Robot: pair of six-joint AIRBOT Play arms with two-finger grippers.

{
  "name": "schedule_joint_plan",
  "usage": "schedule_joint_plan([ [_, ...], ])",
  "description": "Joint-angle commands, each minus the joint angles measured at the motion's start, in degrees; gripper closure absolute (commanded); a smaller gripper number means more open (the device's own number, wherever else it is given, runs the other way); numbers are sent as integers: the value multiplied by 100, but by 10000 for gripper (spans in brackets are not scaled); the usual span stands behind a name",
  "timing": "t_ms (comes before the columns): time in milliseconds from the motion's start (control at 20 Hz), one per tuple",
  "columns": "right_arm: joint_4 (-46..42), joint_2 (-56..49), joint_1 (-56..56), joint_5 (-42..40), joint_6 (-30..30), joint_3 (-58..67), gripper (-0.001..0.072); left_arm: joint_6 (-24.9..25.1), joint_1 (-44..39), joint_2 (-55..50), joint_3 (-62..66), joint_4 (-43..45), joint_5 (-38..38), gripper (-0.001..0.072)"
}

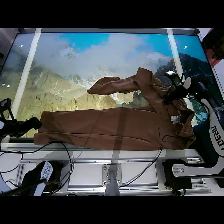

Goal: Fold the clothes and pants, and hang the long-sleeved shirts on hangers.

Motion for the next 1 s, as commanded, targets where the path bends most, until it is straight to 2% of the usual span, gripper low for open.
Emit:
schedule_joint_plan([
  [0, -538, -61, 7, -116, 745, 2, 29, 2, 0, -17, -4, -7, 0, 9],
  [100, -754, -59, 7, -111, 1062, 2, 41, 2, 0, -17, -4, -7, 0, 9],
  [200, -785, -59, 9, -116, 1488, 2, 139, 2, 0, -17, -4, -7, 0, 9],
  [250, -772, -59, 9, -109, 1668, 2, 149, 0, 0, -17, -4, -7, 0, 10],
  [350, -684, -59, 118, -50, 1687, 2, 130, 2, 0, -17, -4, -7, 2, 9],
  [400, -667, -59, 223, -63, 1685, 2, 36, 2, 0, -17, -4, -7, 2, 9],
  [450, -660, -61, 328, -114, 1683, 2, 12, 2, 0, -17, -4, -7, 2, 9],
  [750, -743, -385, 479, -4, 1792, -28, 23, 2, 0, -17, -4, -7, 46, 9],
  [950, -1222, -424, 544, 74, 1816, -15, 32, 2, 0, -17, -4, -7, 111, 9],
])
